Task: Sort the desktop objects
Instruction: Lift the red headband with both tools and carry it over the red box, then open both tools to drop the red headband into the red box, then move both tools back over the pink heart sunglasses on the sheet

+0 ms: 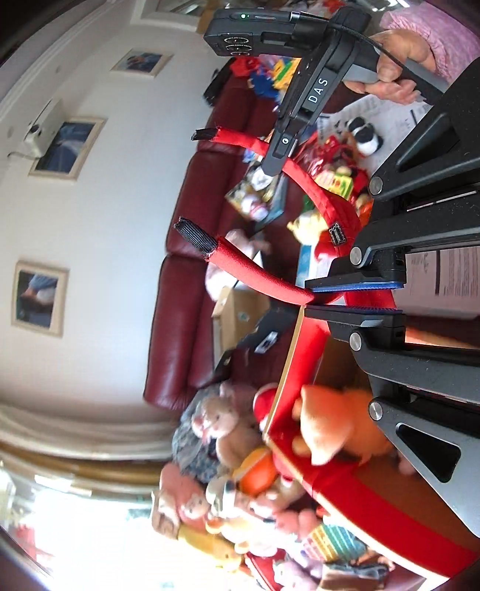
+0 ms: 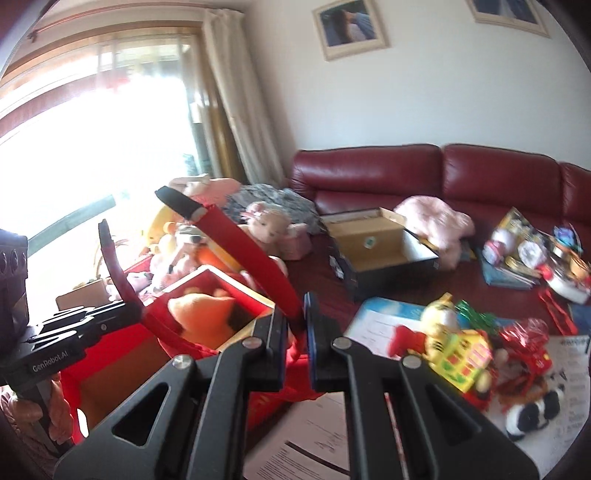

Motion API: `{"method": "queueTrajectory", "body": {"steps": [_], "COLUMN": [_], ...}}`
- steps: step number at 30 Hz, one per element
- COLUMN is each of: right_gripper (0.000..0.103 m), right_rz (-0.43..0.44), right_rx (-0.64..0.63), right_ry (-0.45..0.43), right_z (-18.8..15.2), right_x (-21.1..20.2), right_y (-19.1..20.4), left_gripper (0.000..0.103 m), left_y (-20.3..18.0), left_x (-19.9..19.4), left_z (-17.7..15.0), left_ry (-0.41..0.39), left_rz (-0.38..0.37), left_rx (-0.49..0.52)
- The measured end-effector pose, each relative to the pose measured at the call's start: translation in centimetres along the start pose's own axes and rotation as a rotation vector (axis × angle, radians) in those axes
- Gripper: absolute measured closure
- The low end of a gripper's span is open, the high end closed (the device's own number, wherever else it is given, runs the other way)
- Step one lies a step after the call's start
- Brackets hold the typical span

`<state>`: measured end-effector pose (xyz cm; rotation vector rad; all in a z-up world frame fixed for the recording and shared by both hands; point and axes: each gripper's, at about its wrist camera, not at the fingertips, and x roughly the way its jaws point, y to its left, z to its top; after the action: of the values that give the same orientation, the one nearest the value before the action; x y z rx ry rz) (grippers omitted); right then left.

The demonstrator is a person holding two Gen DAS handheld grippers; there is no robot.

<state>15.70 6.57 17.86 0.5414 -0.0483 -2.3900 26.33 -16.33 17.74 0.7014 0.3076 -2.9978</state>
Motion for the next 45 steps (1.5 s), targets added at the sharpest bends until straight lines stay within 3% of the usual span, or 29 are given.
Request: {"method": "queueTrajectory", "body": {"steps": [6, 12, 23, 28, 29, 31, 32, 33, 40, 45], "right_gripper": [0.094, 0.094, 0.093, 0.09, 0.09, 0.073, 0.055, 0.048, 0.044, 0.044], "right_rz": [0.162, 0.283, 0.419, 0.43, 0.421, 0.391, 0.376, 0.361, 0.336, 0.347], "right_rx": [-0.086, -0.182, -0.111, -0.112, -0.106, -0.095, -0.091, -0.087, -0.075, -0.08], "right_ry": [0.037, 0.172, 0.441, 0.546, 0.576, 0.604, 0.6, 0.593, 0.53, 0.509], "right_z": [1.2, -1.8, -7.5, -9.3, -9.8, -10.4, -10.4, -10.4, -9.2, -9.6], "right_x": [4.1, 8.0, 11.6, 13.5, 14.1, 14.8, 14.9, 14.9, 13.7, 13.2], "right_y": [7.5, 13.8, 15.8, 16.4, 16.3, 15.6, 15.3, 14.9, 13.3, 13.0], "left_gripper": [0.099, 0.099, 0.099, 0.099, 0.097, 0.089, 0.086, 0.079, 0.046, 0.042], "left_y": [6.9, 12.2, 15.7, 17.1, 17.4, 17.6, 17.5, 17.4, 15.5, 14.1], "left_x": [-3.8, -4.5, -3.9, -2.1, -1.5, -0.6, -0.3, -0.1, 0.2, 0.5], "left_z": [-0.6, -3.6, -6.4, -7.6, -7.9, -8.3, -8.4, -8.5, -7.3, -6.7], "left_ry": [-0.043, 0.039, 0.157, 0.25, 0.272, 0.302, 0.309, 0.314, 0.291, 0.277], "left_rz": [0.163, 0.279, 0.37, 0.375, 0.376, 0.378, 0.378, 0.378, 0.383, 0.392], "left_rx": [-0.091, -0.173, -0.201, -0.246, -0.259, -0.272, -0.271, -0.271, -0.241, -0.204]}}
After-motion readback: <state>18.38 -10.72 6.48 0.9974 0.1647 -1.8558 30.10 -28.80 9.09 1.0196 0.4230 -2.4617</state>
